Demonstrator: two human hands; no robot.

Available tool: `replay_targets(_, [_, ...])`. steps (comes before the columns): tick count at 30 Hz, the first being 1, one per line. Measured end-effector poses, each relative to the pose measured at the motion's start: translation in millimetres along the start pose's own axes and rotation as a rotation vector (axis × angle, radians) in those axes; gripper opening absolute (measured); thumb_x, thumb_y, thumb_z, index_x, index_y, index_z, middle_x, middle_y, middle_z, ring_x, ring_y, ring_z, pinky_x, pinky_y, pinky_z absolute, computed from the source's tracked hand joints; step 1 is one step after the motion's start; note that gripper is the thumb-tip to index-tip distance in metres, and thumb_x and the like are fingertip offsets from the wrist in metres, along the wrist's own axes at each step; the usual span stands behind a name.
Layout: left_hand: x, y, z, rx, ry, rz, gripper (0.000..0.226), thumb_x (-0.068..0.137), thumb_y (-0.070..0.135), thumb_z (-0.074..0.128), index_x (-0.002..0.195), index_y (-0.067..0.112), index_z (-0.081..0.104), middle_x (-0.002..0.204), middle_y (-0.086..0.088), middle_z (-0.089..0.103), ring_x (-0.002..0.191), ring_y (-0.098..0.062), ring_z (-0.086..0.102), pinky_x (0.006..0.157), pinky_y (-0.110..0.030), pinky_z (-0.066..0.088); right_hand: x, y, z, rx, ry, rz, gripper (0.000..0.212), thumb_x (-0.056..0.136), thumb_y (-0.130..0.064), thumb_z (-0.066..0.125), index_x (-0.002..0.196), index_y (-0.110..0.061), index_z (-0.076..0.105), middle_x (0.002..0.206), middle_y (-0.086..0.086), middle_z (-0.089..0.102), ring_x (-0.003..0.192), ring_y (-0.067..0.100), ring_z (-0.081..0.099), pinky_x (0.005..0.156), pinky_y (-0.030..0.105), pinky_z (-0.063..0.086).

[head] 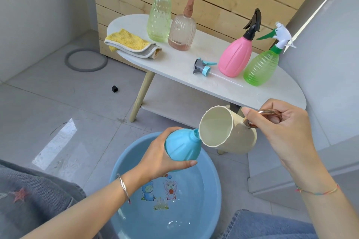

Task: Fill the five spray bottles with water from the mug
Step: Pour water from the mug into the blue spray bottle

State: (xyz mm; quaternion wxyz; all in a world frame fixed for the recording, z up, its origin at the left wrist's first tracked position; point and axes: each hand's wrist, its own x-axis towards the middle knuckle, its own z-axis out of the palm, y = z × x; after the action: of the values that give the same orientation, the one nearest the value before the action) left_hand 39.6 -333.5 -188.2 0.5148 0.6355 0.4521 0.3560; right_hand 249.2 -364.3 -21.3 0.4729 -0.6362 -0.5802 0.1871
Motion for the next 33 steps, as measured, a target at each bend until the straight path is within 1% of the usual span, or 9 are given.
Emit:
replay_targets(4, [0.1,-0.9,-0.2,0.001,-0.006,-0.005,0.08,0.05,0.051,0.091,0.118,0.049,0.049,0.111,0.024,0.058,0.103,0.006,0.055,0.071,-0.018,0.055,0.0,-2.1,0.7,-0.02,0.006,0.004,0.034,0.067,-0.03,0.074,0.053,-0.012,0.049,0.038,-0.015,0.03,0.059,0.035,0.05,0.063,0.035,0.031])
replay_targets(9, [-0.5,-1.7,-0.5,-0.006,-0.006,0.003,0.081,0.048,0.056,0.087,0.119,0.047,0.049,0.112,0.023,0.059,0.104,0.008,0.054,0.076,-0.008,0.048,0.7,-5.4,2.1,-0.024,0.011,-0.011,0.033,0.069,-0.029,0.074,0.057,-0.008,0.052,0.037,-0.014,0.031,0.057,0.039,0.049,0.063,0.034,0.032])
replay_targets(15, [-0.8,-1.3,0.3,-0.023,-0.005,-0.009,0.082,0.044,0.061,0.084,0.117,0.048,0.049,0.11,0.025,0.06,0.103,0.006,0.056,0.076,-0.011,0.05,-1.1,-6.7,3.6,-0.02,0.001,-0.017,0.037,0.069,-0.028,0.073,0.056,0.0,0.054,0.039,-0.011,0.036,0.055,0.024,0.041,0.059,0.031,0.031])
replay_targets(19, [-1.7,-0.7,0.7,-0.038,-0.009,-0.03,0.08,0.044,0.059,0.085,0.115,0.052,0.049,0.111,0.022,0.059,0.103,-0.001,0.058,0.068,-0.022,0.058,-0.7,-5.6,3.6,-0.028,0.009,-0.039,0.038,0.07,-0.03,0.073,0.058,0.002,0.055,0.042,-0.007,0.038,0.053,0.02,0.036,0.054,0.028,0.028])
replay_targets(21, [-2.0,0.1,0.3,-0.038,-0.011,-0.038,0.081,0.043,0.059,0.085,0.115,0.052,0.049,0.112,0.02,0.059,0.104,-0.004,0.058,0.066,-0.024,0.059,-0.6,-5.2,3.0,-0.033,0.007,-0.045,0.038,0.071,-0.027,0.076,0.059,0.003,0.055,0.041,-0.009,0.037,0.051,0.016,0.033,0.051,0.025,0.027])
replay_targets(24, [-1.8,0.2,-0.1,-0.033,-0.011,-0.039,0.082,0.043,0.06,0.084,0.117,0.05,0.049,0.113,0.019,0.059,0.105,-0.005,0.058,0.068,-0.022,0.058,-0.7,-5.1,2.5,-0.05,0.009,-0.056,0.037,0.074,-0.022,0.079,0.059,0.003,0.056,0.041,-0.009,0.039,0.048,0.009,0.031,0.048,0.018,0.025])
replay_targets(27, [-1.7,-0.8,-0.2,-0.026,-0.017,-0.055,0.083,0.045,0.06,0.085,0.119,0.05,0.049,0.115,0.018,0.058,0.106,-0.007,0.058,0.069,-0.031,0.061,-1.4,-7.2,3.4,-0.051,0.014,-0.064,0.036,0.071,-0.029,0.073,0.058,0.0,0.056,0.044,-0.006,0.043,0.046,0.008,0.032,0.046,0.014,0.025])
replay_targets(30, [-1.7,-2.4,-0.3,-0.017,-0.015,-0.045,0.085,0.045,0.061,0.085,0.12,0.048,0.049,0.115,0.019,0.059,0.107,-0.004,0.057,0.075,-0.024,0.058,-2.0,-7.7,3.3,-0.064,0.009,-0.076,0.035,0.074,-0.023,0.078,0.058,-0.002,0.056,0.047,0.004,0.046,0.046,0.008,0.032,0.046,0.014,0.024])
replay_targets(33, [-1.5,-3.8,-0.1,-0.016,-0.013,-0.038,0.085,0.045,0.061,0.085,0.12,0.048,0.049,0.115,0.02,0.059,0.107,-0.002,0.057,0.077,-0.019,0.055,-1.8,-7.5,2.7,-0.09,0.01,-0.086,0.034,0.078,-0.014,0.078,0.057,-0.002,0.054,0.043,-0.007,0.042,0.045,0.007,0.032,0.045,0.013,0.023])
